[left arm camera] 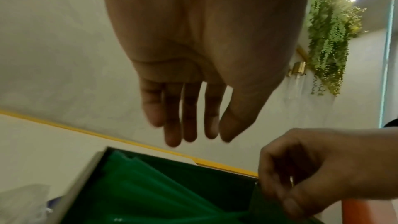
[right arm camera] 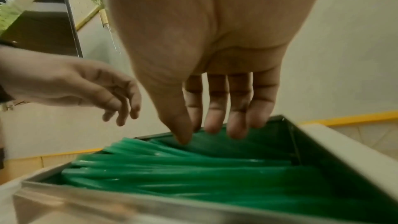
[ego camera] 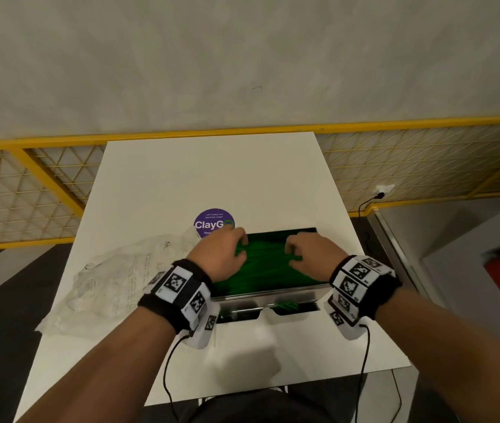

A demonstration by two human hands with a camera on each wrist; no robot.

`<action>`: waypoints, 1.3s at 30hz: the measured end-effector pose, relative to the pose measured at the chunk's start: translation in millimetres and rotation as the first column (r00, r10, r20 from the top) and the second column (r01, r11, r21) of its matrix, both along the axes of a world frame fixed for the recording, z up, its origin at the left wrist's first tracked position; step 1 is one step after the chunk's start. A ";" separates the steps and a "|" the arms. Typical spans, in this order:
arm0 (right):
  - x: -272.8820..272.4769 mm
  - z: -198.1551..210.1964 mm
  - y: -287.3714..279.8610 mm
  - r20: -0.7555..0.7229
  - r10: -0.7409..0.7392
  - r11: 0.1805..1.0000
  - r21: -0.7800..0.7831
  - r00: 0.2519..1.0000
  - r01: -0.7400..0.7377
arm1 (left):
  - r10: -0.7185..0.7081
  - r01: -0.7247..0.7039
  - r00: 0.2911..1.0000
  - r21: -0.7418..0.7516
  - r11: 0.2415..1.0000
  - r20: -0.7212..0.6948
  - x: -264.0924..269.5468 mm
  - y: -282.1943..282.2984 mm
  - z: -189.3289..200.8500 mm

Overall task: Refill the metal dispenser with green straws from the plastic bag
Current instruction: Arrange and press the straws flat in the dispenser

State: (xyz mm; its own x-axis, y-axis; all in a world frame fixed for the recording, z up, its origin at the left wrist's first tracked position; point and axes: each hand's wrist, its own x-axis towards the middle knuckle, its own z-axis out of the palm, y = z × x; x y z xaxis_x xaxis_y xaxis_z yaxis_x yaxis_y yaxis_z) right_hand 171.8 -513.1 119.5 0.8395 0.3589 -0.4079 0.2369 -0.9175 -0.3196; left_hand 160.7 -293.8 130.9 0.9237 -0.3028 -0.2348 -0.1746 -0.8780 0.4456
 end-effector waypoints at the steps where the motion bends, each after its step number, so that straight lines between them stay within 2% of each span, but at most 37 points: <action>1: -0.9 -2.0 5.6 -0.053 0.001 0.999 -0.033 0.999 -0.003 | -0.012 0.015 0.998 0.039 0.999 -0.059 5.1 -8.2 0.7; 3: -2.2 -7.2 17.1 -0.159 0.023 0.995 -0.087 0.987 -0.037 | -0.026 0.050 0.985 0.138 0.989 -0.168 11.9 -23.1 -3.2; 6: -0.3 -12.8 23.9 -0.196 0.011 0.994 -0.107 0.981 -0.032 | -0.048 0.113 0.968 0.255 0.960 -0.248 9.1 -34.0 -20.5; 9: -3.5 -14.7 22.7 -0.208 0.014 0.994 -0.104 0.978 -0.036 | -0.075 0.137 0.982 0.374 0.917 -0.175 0.4 -32.6 -35.5; 12: -7.6 -5.0 16.0 -0.051 0.043 0.994 -0.095 0.998 -0.047 | -0.141 0.140 0.989 0.464 0.875 -0.033 -0.6 -30.1 -36.3; 15: 0.4 1.5 13.1 0.151 0.106 0.994 -0.049 0.983 -0.099 | -0.144 0.089 0.986 0.462 0.882 0.086 -0.8 -26.0 -34.4; 16: 3.5 -1.3 13.2 0.143 0.121 0.992 -0.060 0.982 -0.113 | -0.139 0.079 0.985 0.462 0.883 0.099 -1.1 -25.3 -34.3; 19: 8.3 -21.7 15.2 -0.048 0.121 0.976 -0.174 0.991 -0.128 | -0.128 0.084 0.990 0.458 0.885 0.066 -1.7 -24.7 -37.4; 21: 9.7 -34.5 14.4 -0.099 0.097 0.962 -0.244 0.990 -0.119 | -0.095 0.072 0.995 0.414 0.908 0.036 -0.6 -24.2 -38.9; 24: 11.9 -40.2 15.9 -0.102 0.099 0.938 -0.324 0.990 -0.127 | -0.021 0.025 1.000 0.408 0.912 -0.015 -1.2 -20.0 -40.1; 28: 12.3 -45.4 22.2 -0.086 0.088 0.934 -0.340 0.992 -0.113 | -0.056 0.035 0.998 0.569 0.821 0.020 -7.1 -23.9 -46.8; 32: 9.7 -53.4 26.1 -0.108 -0.013 0.966 -0.257 0.994 -0.016 | -0.034 0.036 0.999 0.530 0.847 -0.015 -7.7 -28.0 -55.6; 35: 8.3 -56.3 27.1 -0.033 -0.006 0.956 -0.292 0.999 -0.004 | -0.028 0.032 0.999 0.515 0.857 -0.016 -5.8 -25.4 -58.9; 39: 2.8 -59.1 28.0 0.033 -0.012 0.942 -0.335 0.999 0.022 | -0.010 -0.009 0.999 0.559 0.829 0.031 -10.4 -27.2 -60.4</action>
State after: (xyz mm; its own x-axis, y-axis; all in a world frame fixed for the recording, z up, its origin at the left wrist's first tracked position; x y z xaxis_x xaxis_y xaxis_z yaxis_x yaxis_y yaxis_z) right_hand 174.6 -485.0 60.4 0.8579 0.1915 -0.4768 0.2252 -0.9742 0.0139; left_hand 150.3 -321.0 70.5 0.9334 -0.1295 -0.3347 -0.1809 -0.9753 -0.1269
